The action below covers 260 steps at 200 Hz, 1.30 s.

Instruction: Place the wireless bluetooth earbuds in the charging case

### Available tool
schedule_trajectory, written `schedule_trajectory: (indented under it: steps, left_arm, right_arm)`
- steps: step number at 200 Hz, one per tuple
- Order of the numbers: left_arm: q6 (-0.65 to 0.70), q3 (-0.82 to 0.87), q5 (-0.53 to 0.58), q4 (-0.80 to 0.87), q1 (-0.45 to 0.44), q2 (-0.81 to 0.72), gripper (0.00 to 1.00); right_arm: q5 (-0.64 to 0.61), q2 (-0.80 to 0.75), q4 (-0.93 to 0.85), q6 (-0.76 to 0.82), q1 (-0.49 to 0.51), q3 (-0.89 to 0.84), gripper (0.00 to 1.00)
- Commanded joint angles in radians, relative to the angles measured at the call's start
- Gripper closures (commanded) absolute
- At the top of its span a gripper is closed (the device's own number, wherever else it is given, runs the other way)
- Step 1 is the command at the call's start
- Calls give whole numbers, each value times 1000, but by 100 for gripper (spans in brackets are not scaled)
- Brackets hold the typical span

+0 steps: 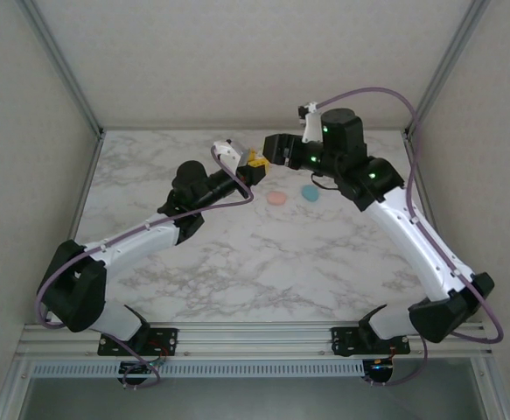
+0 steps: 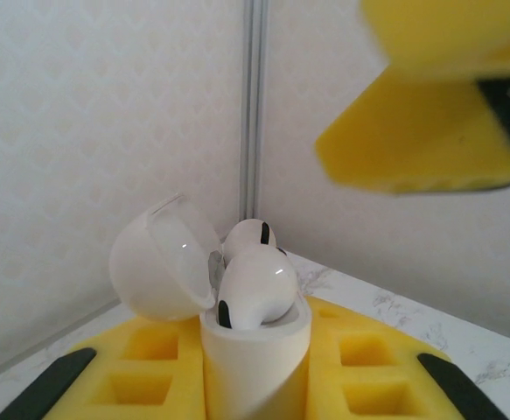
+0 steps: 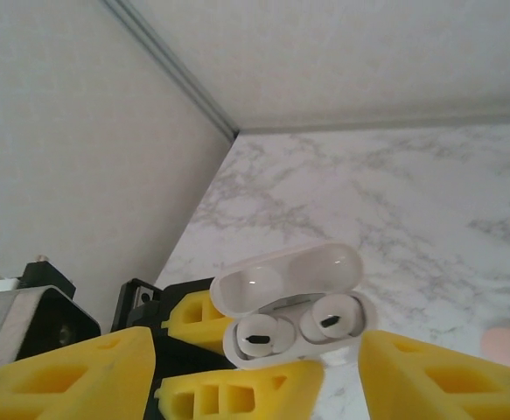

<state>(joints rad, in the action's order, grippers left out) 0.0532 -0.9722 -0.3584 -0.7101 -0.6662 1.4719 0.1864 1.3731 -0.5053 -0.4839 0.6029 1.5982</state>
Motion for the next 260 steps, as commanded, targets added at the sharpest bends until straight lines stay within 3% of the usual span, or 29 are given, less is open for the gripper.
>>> schedule_trajectory:
  steps: [1,23,34,64,90,187,260]
  left_arm:
    - [34,1,-31,6,-9,-42,99]
    - [54,-2,-54,30,-9,-48,99]
    - [65,-5,-68,44,-9,-51,99]
    - [79,-28,-116,96,-9,-55,99]
    - [76,-34,-136,102,-10,-53,99]
    - [82,-77,-196,153,-10,-39,99]
    - [109,-89,-178,186,-11,-37,99]
  right_arm:
    - [-116,-52,21,54,0,-18,32]
    - [-148,-59,-14,48,-32,-7,30]
    - [-135,-50,-56,23,-65,10,24]
    - [104,52,-222,-13,-209,121,25]
    - [252,121,-267,-14,-252,177,26]
    - [339,426,-586,72,-258,531,28]
    - [406,524,-718,125,-256,657,36]
